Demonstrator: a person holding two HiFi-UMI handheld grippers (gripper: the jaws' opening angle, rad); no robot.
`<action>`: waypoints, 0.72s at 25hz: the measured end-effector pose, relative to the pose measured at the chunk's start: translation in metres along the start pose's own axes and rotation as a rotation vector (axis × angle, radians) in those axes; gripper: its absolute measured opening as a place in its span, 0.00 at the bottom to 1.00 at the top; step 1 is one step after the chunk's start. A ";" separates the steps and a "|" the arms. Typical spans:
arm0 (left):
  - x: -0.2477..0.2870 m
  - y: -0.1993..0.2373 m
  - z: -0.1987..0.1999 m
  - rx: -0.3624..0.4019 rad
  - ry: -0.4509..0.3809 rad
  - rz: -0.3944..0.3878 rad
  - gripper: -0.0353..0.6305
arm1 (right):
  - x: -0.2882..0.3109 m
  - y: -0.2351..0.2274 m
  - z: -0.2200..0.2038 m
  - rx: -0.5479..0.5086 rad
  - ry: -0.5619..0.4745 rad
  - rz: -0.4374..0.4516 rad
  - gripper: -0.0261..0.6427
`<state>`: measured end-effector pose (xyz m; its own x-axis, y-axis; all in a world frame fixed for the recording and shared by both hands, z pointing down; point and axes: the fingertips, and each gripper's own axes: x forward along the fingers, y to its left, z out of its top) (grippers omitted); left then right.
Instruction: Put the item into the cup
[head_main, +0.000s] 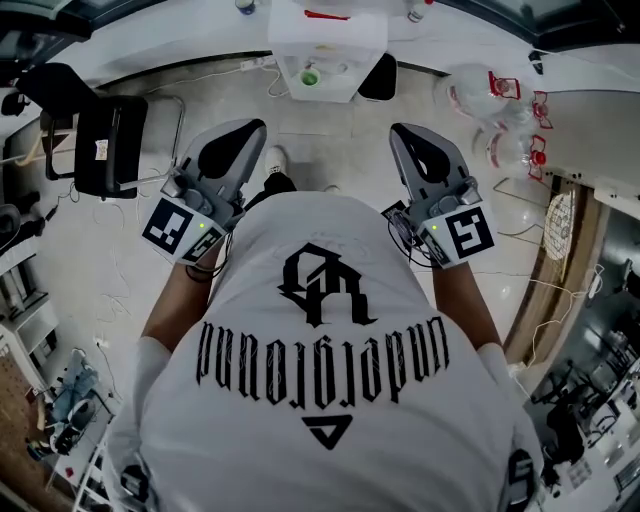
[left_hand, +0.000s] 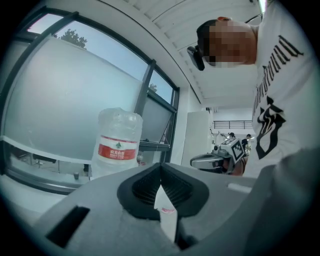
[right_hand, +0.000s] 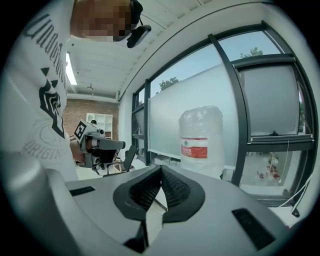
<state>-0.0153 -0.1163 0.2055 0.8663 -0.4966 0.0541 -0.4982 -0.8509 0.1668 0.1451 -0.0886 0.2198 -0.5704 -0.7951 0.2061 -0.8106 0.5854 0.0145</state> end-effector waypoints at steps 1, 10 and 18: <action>-0.001 -0.001 0.001 0.001 -0.005 0.008 0.07 | -0.003 -0.001 0.001 0.003 -0.006 -0.002 0.06; -0.006 -0.025 0.003 0.018 -0.025 0.051 0.07 | -0.024 -0.001 0.008 -0.003 -0.038 0.032 0.06; -0.034 -0.051 0.005 0.016 -0.014 0.102 0.07 | -0.040 0.019 0.016 -0.006 -0.051 0.092 0.06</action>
<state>-0.0197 -0.0562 0.1906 0.8105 -0.5831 0.0560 -0.5844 -0.7984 0.1454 0.1509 -0.0483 0.1965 -0.6487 -0.7448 0.1563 -0.7536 0.6573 0.0040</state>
